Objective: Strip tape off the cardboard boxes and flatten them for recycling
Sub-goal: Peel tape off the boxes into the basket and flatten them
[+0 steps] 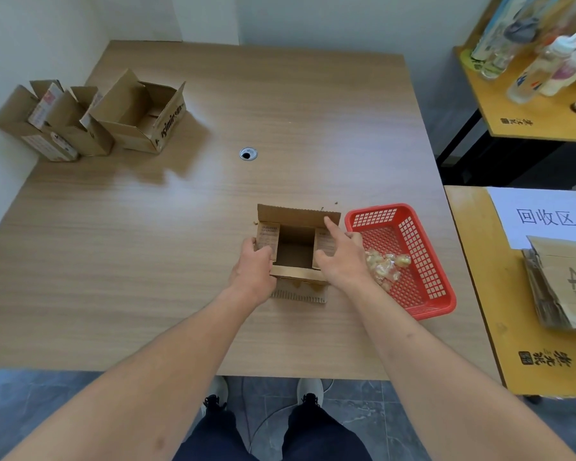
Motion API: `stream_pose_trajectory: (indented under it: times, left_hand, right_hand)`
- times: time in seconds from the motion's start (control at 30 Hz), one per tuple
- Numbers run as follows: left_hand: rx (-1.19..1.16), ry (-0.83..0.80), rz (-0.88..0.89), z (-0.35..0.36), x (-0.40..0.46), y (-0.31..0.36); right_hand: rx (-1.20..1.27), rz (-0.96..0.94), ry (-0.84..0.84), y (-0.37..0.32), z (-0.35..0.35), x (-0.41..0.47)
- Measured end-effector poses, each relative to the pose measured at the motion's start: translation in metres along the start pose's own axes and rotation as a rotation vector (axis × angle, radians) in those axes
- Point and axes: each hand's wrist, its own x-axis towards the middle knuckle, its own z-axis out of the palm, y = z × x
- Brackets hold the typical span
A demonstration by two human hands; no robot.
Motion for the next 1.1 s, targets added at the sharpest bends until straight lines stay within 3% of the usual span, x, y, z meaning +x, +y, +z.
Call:
stream_pose_trajectory:
  times: [0.3, 0.43, 0.53, 0.67, 0.87, 0.97, 1.1]
  left_hand:
    - [0.025, -0.095, 0.101, 0.001, -0.006, -0.008]
    - [0.213, -0.147, 0.134, -0.006, -0.009, -0.013]
    - [0.322, -0.089, 0.179, -0.015, -0.011, -0.014]
    - [0.301, 0.007, 0.212, -0.023, -0.009, -0.026]
    - [0.126, 0.222, 0.268, -0.043, -0.005, -0.043]
    - [-0.014, 0.252, 0.253, -0.056, -0.001, -0.047]
    - [-0.371, 0.254, 0.053, -0.075, 0.008, -0.050]
  right_hand:
    - [-0.221, 0.090, -0.108, -0.014, 0.004, 0.004]
    - [-0.246, 0.090, -0.086, -0.016, 0.013, 0.008]
    - [-0.242, 0.079, -0.067, -0.015, 0.016, 0.011]
    - [-0.111, 0.087, -0.003, -0.017, 0.011, 0.012]
    - [0.012, 0.081, 0.143, -0.020, 0.009, 0.019]
    - [0.064, 0.054, 0.194, -0.020, 0.010, 0.019]
    - [0.204, -0.005, 0.171, -0.021, 0.014, 0.019]
